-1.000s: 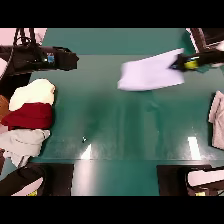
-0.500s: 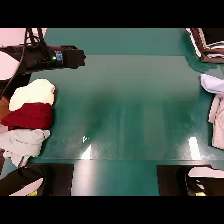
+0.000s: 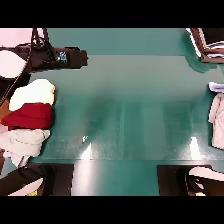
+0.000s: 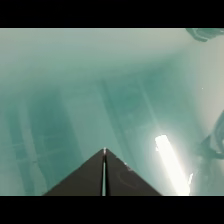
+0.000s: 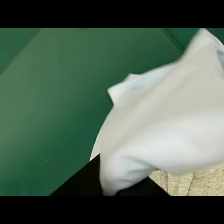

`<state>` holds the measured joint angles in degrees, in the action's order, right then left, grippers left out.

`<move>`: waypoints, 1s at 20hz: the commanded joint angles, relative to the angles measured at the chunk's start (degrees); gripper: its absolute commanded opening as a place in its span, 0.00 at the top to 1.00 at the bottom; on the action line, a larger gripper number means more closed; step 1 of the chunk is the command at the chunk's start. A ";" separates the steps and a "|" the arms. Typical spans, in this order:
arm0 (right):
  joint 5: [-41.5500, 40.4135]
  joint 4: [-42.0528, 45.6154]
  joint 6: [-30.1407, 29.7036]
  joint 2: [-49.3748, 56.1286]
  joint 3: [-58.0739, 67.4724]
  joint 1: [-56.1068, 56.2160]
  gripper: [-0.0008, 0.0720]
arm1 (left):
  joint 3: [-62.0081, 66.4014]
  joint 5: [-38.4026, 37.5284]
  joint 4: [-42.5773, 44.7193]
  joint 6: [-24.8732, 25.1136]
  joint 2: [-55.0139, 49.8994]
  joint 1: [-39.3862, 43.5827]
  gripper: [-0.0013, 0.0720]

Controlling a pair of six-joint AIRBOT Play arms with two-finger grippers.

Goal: Fold the shirts.

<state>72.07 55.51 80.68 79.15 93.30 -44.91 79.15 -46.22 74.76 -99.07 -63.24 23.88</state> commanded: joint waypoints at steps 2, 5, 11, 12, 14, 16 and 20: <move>3.72 3.45 0.07 -4.81 -0.07 -0.33 0.97 | 0.00 0.15 0.02 0.59 -0.04 0.02 0.95; 8.09 10.08 0.33 -6.19 -0.17 -0.33 0.97 | 0.00 0.15 0.02 1.18 -0.04 0.02 0.95; 18.40 25.03 2.80 -6.43 -0.22 -0.33 0.97 | 0.00 0.17 0.02 1.64 -0.04 0.02 0.95; 20.04 27.98 3.76 -6.43 -0.20 -0.33 0.97 | 0.00 0.17 0.02 1.97 -0.04 0.02 0.95; 23.06 33.51 5.42 -6.43 -0.22 -0.33 0.73 | 0.00 0.17 0.04 2.10 -0.04 0.02 0.95; 25.35 36.30 5.44 -6.43 -0.20 -0.76 0.35 | 0.00 0.17 0.04 2.10 -0.04 0.02 0.95; 26.95 35.50 7.26 -6.62 -0.20 -3.06 0.14 | 0.00 0.39 0.04 2.10 -0.04 0.02 0.95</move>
<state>96.68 89.23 86.00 72.73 93.10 -46.92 79.15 -46.04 74.78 -96.99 -63.24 23.88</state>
